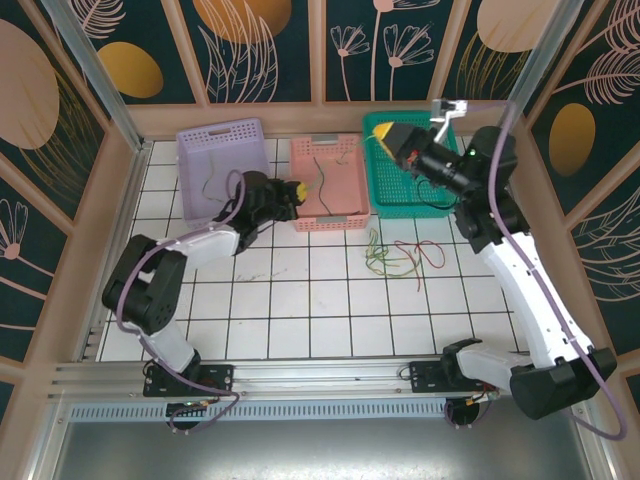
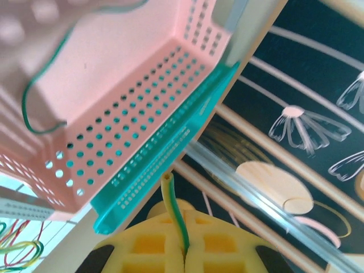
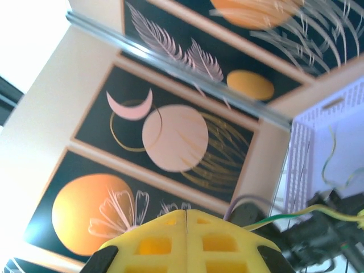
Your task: Untangle the cables
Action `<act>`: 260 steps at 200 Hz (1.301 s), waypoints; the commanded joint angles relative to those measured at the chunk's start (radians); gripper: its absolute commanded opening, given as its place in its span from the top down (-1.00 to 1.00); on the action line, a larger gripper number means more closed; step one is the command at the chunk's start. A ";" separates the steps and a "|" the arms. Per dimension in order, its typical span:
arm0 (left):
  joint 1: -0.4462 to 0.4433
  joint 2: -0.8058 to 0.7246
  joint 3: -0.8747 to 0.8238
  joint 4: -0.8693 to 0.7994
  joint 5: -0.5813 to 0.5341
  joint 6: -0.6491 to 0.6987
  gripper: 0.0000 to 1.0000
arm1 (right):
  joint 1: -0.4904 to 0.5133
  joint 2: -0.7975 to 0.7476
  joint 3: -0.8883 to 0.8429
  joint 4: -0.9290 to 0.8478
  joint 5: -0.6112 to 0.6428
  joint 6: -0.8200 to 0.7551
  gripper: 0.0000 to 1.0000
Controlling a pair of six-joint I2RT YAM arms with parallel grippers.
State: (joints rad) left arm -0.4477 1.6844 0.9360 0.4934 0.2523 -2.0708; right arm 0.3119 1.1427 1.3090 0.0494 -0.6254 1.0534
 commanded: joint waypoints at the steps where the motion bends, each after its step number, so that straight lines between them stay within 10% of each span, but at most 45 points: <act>1: 0.049 -0.060 -0.043 -0.035 0.009 0.044 1.00 | -0.039 -0.023 0.066 0.053 -0.035 -0.027 1.00; 99: 0.314 -0.045 0.214 -0.512 0.094 0.440 1.00 | -0.051 -0.095 0.021 -0.101 -0.099 -0.262 1.00; 183: 0.326 -0.024 0.397 -0.870 -0.095 0.711 1.00 | -0.055 -0.135 -0.018 0.046 0.141 -0.191 1.00; 260: 0.326 -0.061 0.355 -0.870 -0.087 0.764 1.00 | -0.112 -0.100 -0.035 0.162 0.148 -0.104 1.00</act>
State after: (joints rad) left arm -0.1574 1.6234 1.3289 -0.3145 0.2790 -1.3495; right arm 0.2295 1.0622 1.2591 -0.0059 -0.5388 0.9234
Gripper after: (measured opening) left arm 0.074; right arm 0.051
